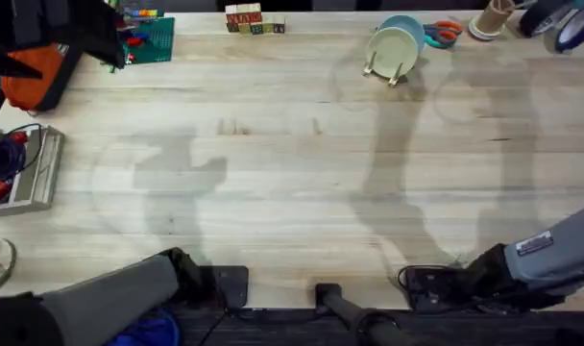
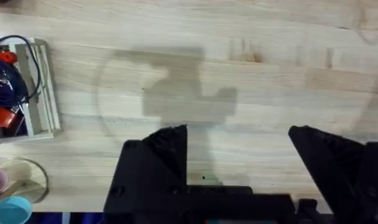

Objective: Pick up the plates from the table one by one and place each into a slot on the dish rack.

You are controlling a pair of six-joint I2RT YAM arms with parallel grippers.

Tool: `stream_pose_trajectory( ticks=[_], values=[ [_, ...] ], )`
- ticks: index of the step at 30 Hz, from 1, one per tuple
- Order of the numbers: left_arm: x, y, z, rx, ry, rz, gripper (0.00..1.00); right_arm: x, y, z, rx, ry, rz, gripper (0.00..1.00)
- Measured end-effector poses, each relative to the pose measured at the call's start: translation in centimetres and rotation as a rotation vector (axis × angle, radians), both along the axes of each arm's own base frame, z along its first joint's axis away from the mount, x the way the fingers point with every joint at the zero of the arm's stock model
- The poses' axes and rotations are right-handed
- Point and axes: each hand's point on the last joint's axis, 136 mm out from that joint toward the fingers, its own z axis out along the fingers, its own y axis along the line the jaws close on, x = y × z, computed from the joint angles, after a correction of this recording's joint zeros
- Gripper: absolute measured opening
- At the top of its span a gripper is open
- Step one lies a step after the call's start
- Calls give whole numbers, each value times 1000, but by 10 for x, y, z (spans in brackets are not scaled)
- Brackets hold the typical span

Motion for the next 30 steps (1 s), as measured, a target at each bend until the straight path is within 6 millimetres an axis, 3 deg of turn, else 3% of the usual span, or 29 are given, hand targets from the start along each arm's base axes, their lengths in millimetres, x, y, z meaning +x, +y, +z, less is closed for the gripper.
stream_pose_trajectory(
  ticks=[13,21,30],
  values=[
    [0,0,0,0,0,0,993,12,17,-44,139,79,83,29],
    [0,0,0,0,0,0,993,14,28,-53,202,92,135,29],
    [0,0,0,0,0,0,993,19,40,-82,248,146,167,29]
  ],
)
